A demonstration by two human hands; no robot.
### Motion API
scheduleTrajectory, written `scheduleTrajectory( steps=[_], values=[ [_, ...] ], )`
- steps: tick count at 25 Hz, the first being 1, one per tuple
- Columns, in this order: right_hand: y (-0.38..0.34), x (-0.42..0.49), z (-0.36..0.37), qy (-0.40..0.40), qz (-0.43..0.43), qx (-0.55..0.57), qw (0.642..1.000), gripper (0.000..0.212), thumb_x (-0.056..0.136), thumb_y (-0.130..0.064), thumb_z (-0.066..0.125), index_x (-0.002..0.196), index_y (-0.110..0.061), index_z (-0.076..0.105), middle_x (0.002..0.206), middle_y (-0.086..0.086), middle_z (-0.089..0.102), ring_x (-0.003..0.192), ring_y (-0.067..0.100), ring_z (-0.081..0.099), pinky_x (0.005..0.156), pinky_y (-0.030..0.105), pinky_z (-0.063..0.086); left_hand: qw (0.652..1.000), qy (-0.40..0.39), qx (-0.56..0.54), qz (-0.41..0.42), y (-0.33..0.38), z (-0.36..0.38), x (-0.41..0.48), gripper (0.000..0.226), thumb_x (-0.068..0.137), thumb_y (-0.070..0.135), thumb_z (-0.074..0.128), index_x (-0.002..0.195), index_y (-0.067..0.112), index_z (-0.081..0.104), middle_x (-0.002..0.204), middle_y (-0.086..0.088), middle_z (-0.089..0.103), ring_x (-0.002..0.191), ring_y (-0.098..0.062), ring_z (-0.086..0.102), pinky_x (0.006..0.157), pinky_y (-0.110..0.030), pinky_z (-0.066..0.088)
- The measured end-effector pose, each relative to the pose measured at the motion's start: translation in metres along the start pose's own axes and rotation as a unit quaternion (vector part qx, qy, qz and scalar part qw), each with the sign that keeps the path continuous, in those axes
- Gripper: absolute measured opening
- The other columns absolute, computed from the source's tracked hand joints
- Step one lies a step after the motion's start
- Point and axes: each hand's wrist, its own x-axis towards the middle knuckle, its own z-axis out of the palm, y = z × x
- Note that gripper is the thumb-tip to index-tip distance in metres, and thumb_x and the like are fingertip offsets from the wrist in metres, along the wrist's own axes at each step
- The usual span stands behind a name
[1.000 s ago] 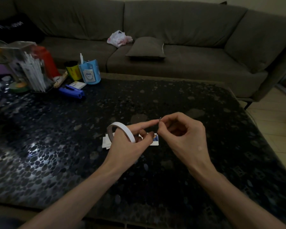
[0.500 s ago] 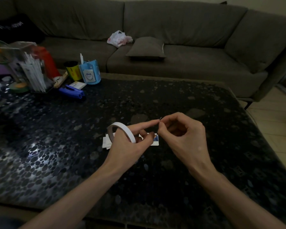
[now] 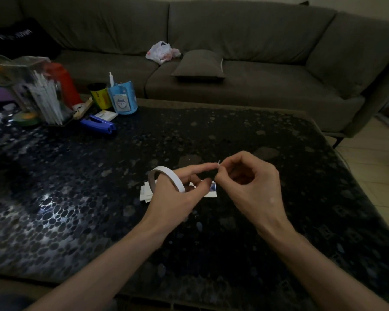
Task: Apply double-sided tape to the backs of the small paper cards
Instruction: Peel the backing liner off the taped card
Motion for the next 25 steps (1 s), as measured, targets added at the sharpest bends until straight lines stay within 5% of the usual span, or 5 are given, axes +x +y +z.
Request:
scheduleTrajectory(
  steps=[15,25],
  values=[
    [-0.0021,0.0008,0.0014,-0.009,0.015,0.018,1.0,0.02,0.087,-0.034,0.072,0.105,-0.029,0.065,0.09,-0.014,0.066,0.084,0.004,0.07,0.069,0.017,0.057,1.0,0.012,-0.013,-0.014,-0.0024,-0.0035,0.0016,0.027,0.097,0.02,0.07,0.112,0.041,0.078,0.069,0.017,0.066,0.059,0.006,0.059,0.049,-0.01,0.044],
    [0.0038,0.0011,0.0005,0.003,0.037,-0.018,0.999,0.006,0.089,-0.027,0.071,0.094,-0.027,0.07,0.09,-0.013,0.069,0.084,0.003,0.069,0.073,0.016,0.056,0.998,0.004,-0.036,-0.044,-0.0071,-0.0056,0.0032,0.023,0.094,0.029,0.07,0.112,0.042,0.078,0.072,0.017,0.067,0.058,0.006,0.059,0.045,-0.012,0.043]
  ],
)
